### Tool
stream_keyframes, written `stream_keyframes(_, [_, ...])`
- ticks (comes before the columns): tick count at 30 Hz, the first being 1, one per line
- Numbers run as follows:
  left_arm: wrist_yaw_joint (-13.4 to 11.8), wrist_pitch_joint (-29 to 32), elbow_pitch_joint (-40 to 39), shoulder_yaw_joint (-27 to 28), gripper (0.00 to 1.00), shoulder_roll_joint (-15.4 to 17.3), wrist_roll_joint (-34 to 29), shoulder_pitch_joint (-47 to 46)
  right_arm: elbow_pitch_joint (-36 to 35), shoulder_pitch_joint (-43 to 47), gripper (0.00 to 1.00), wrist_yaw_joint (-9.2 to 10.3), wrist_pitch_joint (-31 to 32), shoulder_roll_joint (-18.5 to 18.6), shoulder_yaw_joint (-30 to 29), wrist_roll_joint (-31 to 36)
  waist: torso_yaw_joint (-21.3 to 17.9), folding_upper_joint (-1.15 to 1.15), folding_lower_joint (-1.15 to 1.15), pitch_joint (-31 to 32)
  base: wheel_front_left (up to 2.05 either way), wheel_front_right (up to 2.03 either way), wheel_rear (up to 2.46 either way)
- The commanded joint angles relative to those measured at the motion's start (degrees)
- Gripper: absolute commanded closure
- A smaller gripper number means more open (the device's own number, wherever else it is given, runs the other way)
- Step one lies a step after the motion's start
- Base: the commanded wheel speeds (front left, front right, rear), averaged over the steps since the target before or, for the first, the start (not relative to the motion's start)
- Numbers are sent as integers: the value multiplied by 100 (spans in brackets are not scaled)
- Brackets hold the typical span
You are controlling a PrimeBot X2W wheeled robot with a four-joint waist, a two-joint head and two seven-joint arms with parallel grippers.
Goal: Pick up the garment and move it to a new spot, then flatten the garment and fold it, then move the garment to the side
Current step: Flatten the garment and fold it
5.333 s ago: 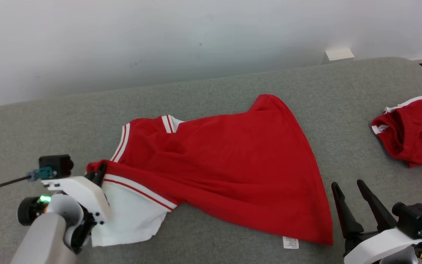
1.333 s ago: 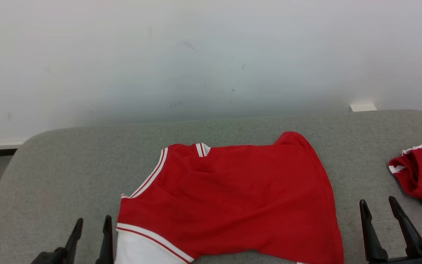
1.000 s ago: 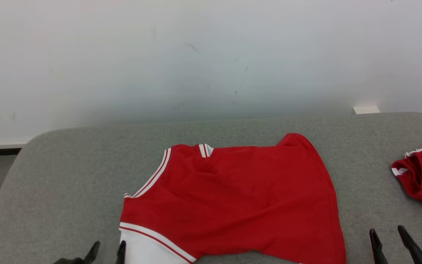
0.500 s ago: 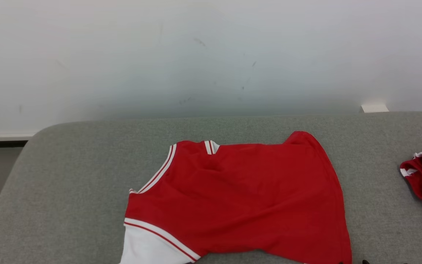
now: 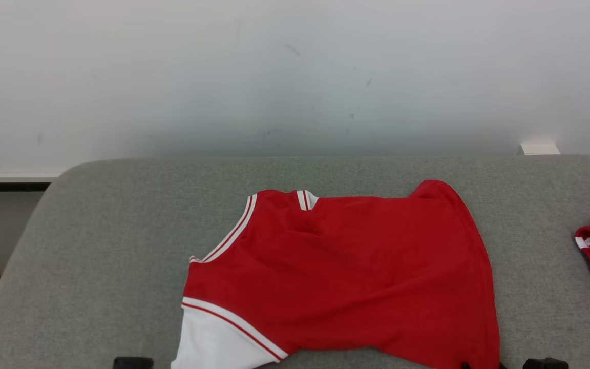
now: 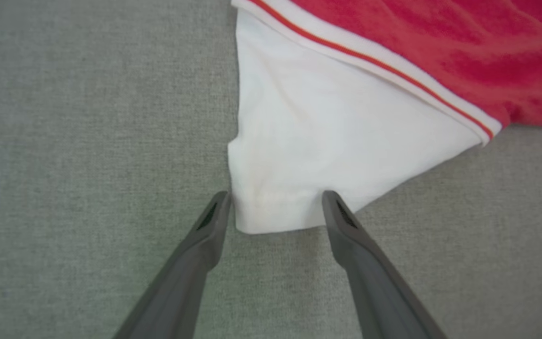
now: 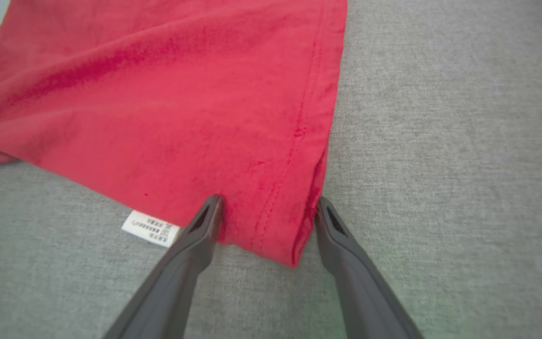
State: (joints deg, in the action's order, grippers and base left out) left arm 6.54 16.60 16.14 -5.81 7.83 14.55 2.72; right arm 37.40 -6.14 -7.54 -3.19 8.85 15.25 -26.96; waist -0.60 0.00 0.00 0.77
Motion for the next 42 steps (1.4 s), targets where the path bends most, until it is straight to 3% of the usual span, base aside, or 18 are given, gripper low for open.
stream_keyframes(1, [20,24,113,-29,0,-8,69,-113,164,-67,0,11,31,-48,132,-76,19,0,0,-12,0,0,0])
stream_keyframes(7, [39,-22,541,-143,0,-48,242,-349,440,-219,0,-2,24,-111,434,-322,24,0,0,-44,0,0,0])
stream_keyframes(8, [45,-45,601,-158,19,-59,275,-381,478,-235,4,-8,47,-114,498,-362,26,0,0,-49,0,0,0])
stream_keyframes(9, [49,-77,667,-179,46,-63,299,-413,506,-250,27,-11,54,-111,561,-404,25,0,0,-53,0,0,0])
stream_keyframes(10, [55,-105,720,-199,73,-71,302,-445,526,-266,62,-14,42,-111,618,-455,21,0,0,-57,0,0,0])
stream_keyframes(11, [60,-151,764,-213,100,-72,308,-470,529,-285,87,-14,17,-106,688,-507,15,0,0,-61,0,0,0])
stream_keyframes(13, [67,-222,839,-235,100,-60,334,-501,497,-328,100,-13,-108,-66,759,-634,4,0,0,-61,0,0,0])
stream_keyframes(24, [87,-898,360,-291,100,191,398,-645,-56,-559,100,2,-852,366,934,-1175,1,0,0,-1,0,0,0])
stream_keyframes(31, [91,-975,-16,-345,100,343,468,-938,-689,-791,100,6,-991,564,952,-1633,-82,0,0,-111,0,0,0])
stream_keyframes(36, [99,-1095,-207,-383,100,477,627,-1642,-988,-1384,100,7,-854,739,1031,-1938,-159,0,0,-533,0,0,0])
stream_keyframes(42, [86,-1166,57,-731,100,935,841,-3194,-1115,-2695,100,7,-610,899,1061,-2459,-173,0,0,-1327,0,0,0])
